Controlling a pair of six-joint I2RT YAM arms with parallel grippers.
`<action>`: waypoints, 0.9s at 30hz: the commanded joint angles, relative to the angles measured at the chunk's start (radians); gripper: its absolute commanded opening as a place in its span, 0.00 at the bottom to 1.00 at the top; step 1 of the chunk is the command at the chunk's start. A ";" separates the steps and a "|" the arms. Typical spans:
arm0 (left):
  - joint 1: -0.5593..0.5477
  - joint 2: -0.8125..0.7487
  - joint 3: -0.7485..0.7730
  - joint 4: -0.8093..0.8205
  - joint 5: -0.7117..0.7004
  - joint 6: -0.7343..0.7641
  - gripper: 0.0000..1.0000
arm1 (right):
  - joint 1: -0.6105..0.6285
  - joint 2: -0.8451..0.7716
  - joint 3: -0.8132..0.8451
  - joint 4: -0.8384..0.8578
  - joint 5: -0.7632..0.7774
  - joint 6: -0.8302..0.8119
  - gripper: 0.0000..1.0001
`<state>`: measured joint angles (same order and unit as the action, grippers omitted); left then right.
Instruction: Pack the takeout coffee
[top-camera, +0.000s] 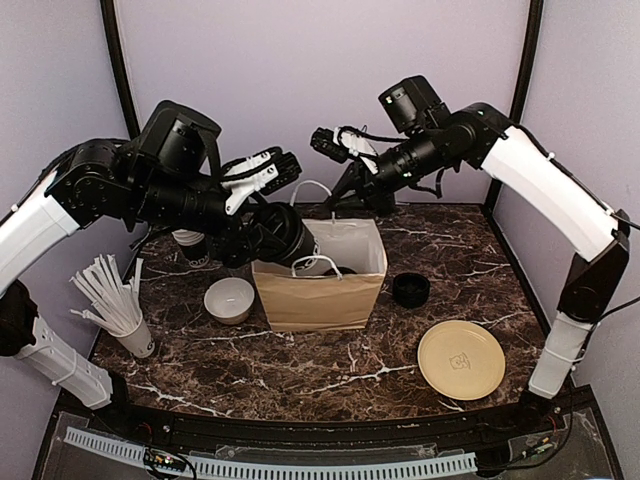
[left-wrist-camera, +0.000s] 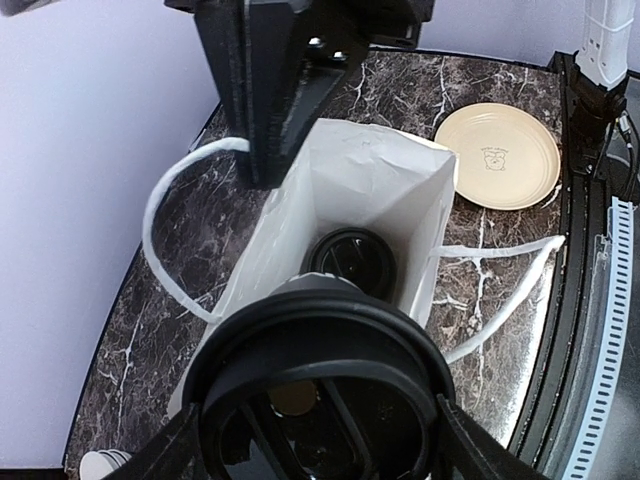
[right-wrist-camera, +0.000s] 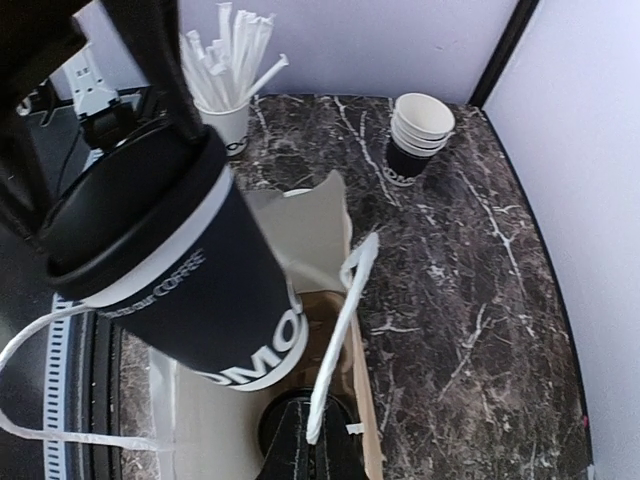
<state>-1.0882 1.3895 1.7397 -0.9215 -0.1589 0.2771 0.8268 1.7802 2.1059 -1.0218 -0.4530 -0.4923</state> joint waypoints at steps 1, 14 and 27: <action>-0.011 -0.003 -0.007 -0.036 -0.022 -0.006 0.58 | 0.009 -0.089 -0.038 -0.055 -0.212 -0.072 0.00; -0.223 0.043 -0.060 -0.099 -0.240 -0.014 0.55 | 0.040 -0.105 -0.121 -0.115 -0.383 -0.140 0.00; -0.252 -0.011 -0.156 -0.063 -0.243 -0.005 0.55 | 0.084 -0.072 -0.096 -0.285 -0.366 -0.250 0.39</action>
<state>-1.3323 1.4410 1.6032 -0.9890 -0.4061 0.2810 0.9051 1.7058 1.9900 -1.2572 -0.8524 -0.7082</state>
